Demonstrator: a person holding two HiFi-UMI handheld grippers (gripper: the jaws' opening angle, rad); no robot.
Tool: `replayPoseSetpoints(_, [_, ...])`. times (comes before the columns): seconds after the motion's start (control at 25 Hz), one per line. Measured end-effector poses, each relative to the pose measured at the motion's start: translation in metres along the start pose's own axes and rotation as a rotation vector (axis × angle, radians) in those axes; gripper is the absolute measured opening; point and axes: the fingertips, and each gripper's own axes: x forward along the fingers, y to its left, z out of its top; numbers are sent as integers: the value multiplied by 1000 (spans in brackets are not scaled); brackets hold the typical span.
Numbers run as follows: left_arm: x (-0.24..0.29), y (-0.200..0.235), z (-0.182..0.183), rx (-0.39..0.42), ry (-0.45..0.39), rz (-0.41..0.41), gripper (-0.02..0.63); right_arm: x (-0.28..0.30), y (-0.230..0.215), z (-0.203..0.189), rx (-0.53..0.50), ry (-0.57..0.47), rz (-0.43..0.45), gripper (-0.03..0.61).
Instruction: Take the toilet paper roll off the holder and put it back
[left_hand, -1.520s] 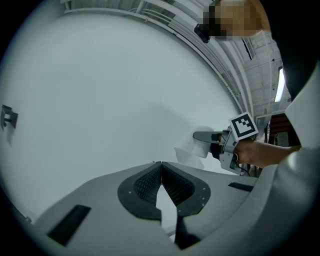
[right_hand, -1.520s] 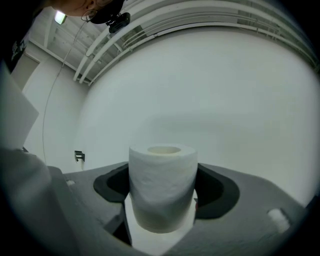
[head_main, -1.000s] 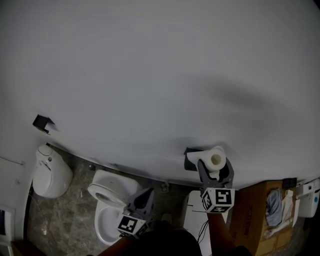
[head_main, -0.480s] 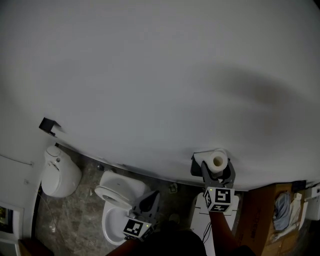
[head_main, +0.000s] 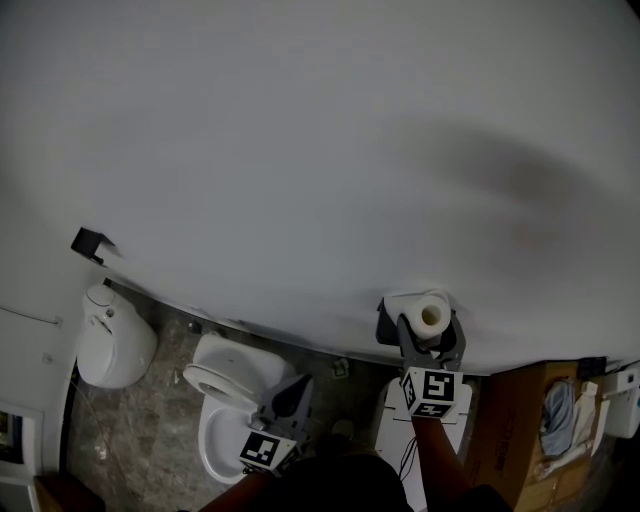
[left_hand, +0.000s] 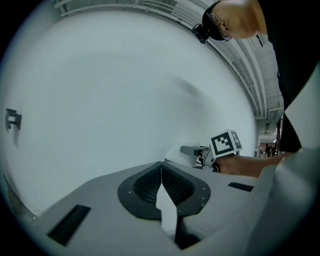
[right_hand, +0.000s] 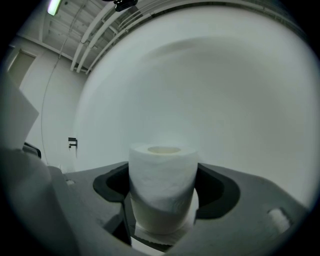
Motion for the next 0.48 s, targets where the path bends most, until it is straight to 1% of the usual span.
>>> replayPoseSetpoints(0.04, [0, -1, 2, -4, -3, -1, 17, 0, 1, 1, 9, -2, 0, 375])
replayPoseSetpoints(0.12, [-3, 0, 0, 11, -14, -6, 17, 0, 2, 2, 26, -11, -4, 459])
replayPoseSetpoints(0.16, [-4, 0, -2, 18, -12, -9, 17, 0, 3, 2, 31, -14, -6, 486])
replayPoseSetpoints(0.2, [-5, -1, -1, 16, -7, -9, 17, -1, 4, 1, 35, -17, -6, 498])
replayPoseSetpoints(0.28, [-7, -2, 3, 1, -8, -1, 17, -4, 3, 2, 48, -22, -5, 501])
replayPoseSetpoints(0.4, [-12, 1, 11, -39, -42, 25, 17, -9, -1, 9, 61, -33, -6, 502])
replayPoseSetpoints(0.48, [-15, 3, 16, -43, -52, 34, 17, -12, 0, 12, 57, -33, -5, 502])
